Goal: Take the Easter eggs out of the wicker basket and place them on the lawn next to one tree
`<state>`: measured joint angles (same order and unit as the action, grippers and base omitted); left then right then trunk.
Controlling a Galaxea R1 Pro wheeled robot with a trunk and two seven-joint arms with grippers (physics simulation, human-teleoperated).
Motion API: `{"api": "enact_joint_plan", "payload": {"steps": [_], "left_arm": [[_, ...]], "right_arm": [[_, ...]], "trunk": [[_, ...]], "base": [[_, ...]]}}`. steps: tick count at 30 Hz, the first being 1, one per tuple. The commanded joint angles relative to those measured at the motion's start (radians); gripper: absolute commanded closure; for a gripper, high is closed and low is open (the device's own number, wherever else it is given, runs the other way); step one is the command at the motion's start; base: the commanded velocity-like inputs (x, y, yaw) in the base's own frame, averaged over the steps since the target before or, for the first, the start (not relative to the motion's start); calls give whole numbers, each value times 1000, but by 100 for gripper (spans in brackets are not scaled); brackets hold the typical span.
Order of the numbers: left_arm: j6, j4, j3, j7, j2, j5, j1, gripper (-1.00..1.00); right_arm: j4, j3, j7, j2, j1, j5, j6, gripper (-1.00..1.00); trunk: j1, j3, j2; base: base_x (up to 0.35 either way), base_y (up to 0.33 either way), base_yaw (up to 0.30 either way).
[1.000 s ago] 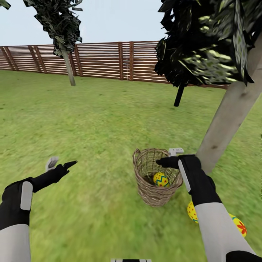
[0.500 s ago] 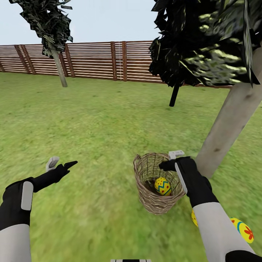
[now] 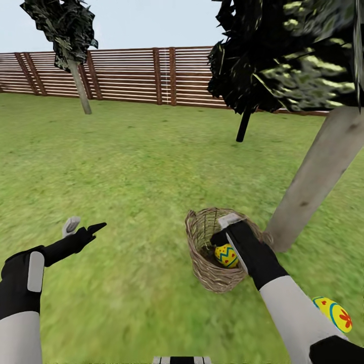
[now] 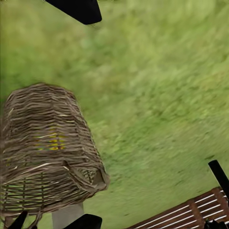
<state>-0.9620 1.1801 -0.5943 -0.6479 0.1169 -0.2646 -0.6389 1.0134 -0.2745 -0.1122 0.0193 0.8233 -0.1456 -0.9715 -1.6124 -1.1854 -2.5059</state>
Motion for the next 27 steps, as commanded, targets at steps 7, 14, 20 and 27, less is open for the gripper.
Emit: {"api": "enact_joint_plan", "payload": {"steps": [7,14,20,27], "left_arm": [[-5,2,-4,-18,0,1,-1,-100],[-2,-1,2,-28,-2,2,-1,-100],[-1,-7,2,-29,-1,2,-1,-100],[-1,1,0,-29,-3,3,-1,-100]], "right_arm": [[-201,-23,-9,1,128,-15,-3,-100],[-252,-27,-11,-1,163,-48,0,-100],[-255,-28,-12,-1,163,-51,0,-100],[-257,-30,-12,-2,164,-52,1,-100]], "trunk": [[0,-5,-1],[0,-5,-1],[0,-5,-1],[0,-5,-1]], "base": [[0,0,0],[91,-95,0],[224,-231,0],[70,-47,0]]}}
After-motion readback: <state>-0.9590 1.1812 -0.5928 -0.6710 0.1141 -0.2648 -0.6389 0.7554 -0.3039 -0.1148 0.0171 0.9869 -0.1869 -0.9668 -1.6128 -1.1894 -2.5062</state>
